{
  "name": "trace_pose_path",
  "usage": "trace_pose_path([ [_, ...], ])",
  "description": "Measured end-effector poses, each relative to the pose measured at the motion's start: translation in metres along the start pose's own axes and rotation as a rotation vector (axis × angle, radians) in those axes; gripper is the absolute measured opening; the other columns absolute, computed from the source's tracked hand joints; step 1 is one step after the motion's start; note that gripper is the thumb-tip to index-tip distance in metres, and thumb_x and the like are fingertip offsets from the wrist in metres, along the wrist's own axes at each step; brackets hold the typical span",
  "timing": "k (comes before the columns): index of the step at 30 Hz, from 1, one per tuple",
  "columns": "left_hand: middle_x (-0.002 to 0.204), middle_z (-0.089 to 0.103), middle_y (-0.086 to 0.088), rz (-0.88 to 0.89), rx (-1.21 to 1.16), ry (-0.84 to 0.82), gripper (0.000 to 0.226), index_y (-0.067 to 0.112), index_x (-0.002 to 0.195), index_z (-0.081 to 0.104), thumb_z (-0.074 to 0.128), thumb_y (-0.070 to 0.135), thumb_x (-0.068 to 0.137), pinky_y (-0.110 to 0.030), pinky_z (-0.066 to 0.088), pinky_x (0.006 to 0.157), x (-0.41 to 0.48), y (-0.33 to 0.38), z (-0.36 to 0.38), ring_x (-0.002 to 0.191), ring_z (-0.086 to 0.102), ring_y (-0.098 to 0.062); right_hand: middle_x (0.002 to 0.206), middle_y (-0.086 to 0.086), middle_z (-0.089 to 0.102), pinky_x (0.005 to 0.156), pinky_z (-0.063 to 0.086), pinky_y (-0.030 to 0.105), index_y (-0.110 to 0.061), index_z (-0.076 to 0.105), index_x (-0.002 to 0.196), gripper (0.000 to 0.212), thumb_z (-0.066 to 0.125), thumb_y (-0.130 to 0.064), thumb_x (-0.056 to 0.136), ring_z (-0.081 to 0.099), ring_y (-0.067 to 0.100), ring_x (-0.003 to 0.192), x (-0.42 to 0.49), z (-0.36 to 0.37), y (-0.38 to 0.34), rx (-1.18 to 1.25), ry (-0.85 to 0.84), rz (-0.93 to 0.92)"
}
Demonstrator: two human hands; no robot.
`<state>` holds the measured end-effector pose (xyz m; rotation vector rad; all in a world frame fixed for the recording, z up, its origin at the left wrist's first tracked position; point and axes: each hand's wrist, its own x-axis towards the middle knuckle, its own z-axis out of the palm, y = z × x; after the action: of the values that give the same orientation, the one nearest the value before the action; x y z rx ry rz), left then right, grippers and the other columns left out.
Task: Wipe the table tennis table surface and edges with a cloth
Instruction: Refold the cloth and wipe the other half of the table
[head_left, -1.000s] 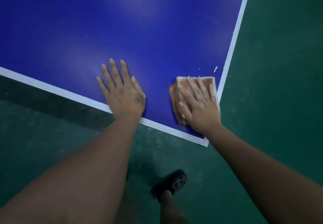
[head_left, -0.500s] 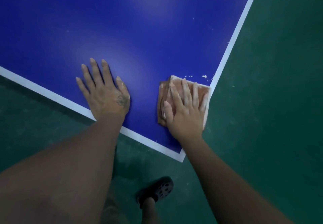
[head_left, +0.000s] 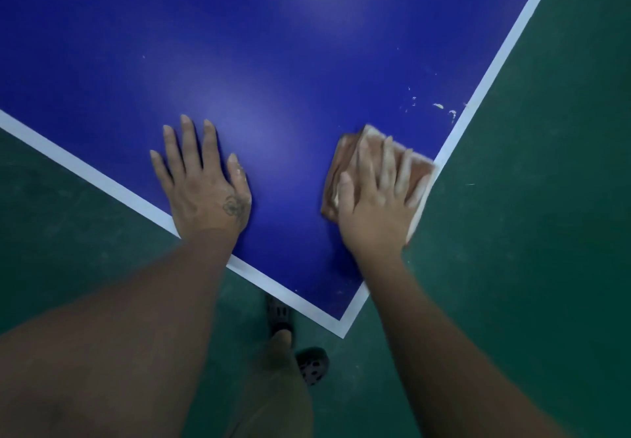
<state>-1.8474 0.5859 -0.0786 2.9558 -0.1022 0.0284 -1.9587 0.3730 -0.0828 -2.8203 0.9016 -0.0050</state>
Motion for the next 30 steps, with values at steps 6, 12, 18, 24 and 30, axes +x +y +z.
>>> trace_pose_path([
  [6,0.184,0.011,-0.008,-0.015,0.016,-0.03,0.066,0.019,0.175,0.022,0.025,0.048,0.116,-0.059,0.004,0.137,0.001,0.004,-0.005,0.17,0.005,-0.033,0.181,-0.006,0.004,0.129,-0.002,0.069,-0.041,0.018,0.171,0.064,0.03,-0.058,0.111,-0.006,0.028,0.167,-0.001,0.005,0.002,-0.025,-0.025,-0.071],
  [12,0.183,0.013,-0.009,-0.009,0.024,-0.019,0.065,0.018,0.174,0.024,0.026,0.047,0.116,-0.058,0.005,0.137,0.001,0.003,-0.007,0.17,0.007,-0.033,0.18,-0.003,0.014,0.13,0.001,0.068,-0.042,0.021,0.17,0.065,0.037,-0.058,0.109,0.007,0.031,0.167,-0.051,0.008,-0.015,0.042,-0.039,-0.399],
  [18,0.183,0.015,-0.008,-0.006,0.011,-0.007,0.065,0.018,0.174,0.026,0.028,0.047,0.115,-0.057,0.005,0.137,0.0,0.003,-0.008,0.17,0.008,-0.033,0.179,-0.002,0.021,0.128,0.008,0.072,-0.039,0.035,0.167,0.066,0.051,-0.058,0.105,0.015,0.032,0.166,-0.104,-0.007,0.06,0.0,-0.138,-0.678],
  [24,0.183,0.015,-0.008,-0.008,0.011,-0.007,0.065,0.019,0.173,0.027,0.027,0.048,0.115,-0.057,0.005,0.137,0.0,0.002,-0.008,0.17,0.008,-0.033,0.181,-0.002,0.007,0.127,0.002,0.074,-0.041,0.015,0.171,0.064,0.026,-0.06,0.111,0.0,0.029,0.168,-0.023,-0.011,0.054,-0.087,-0.077,-0.369],
  [30,0.183,0.016,-0.008,0.0,0.003,0.003,0.065,0.019,0.173,0.028,0.027,0.048,0.115,-0.056,0.005,0.137,-0.001,0.002,-0.01,0.17,0.009,-0.033,0.179,0.001,0.02,0.126,0.007,0.074,-0.038,0.03,0.169,0.063,0.041,-0.055,0.109,0.011,0.032,0.167,-0.066,0.007,-0.02,0.05,-0.113,-0.537],
])
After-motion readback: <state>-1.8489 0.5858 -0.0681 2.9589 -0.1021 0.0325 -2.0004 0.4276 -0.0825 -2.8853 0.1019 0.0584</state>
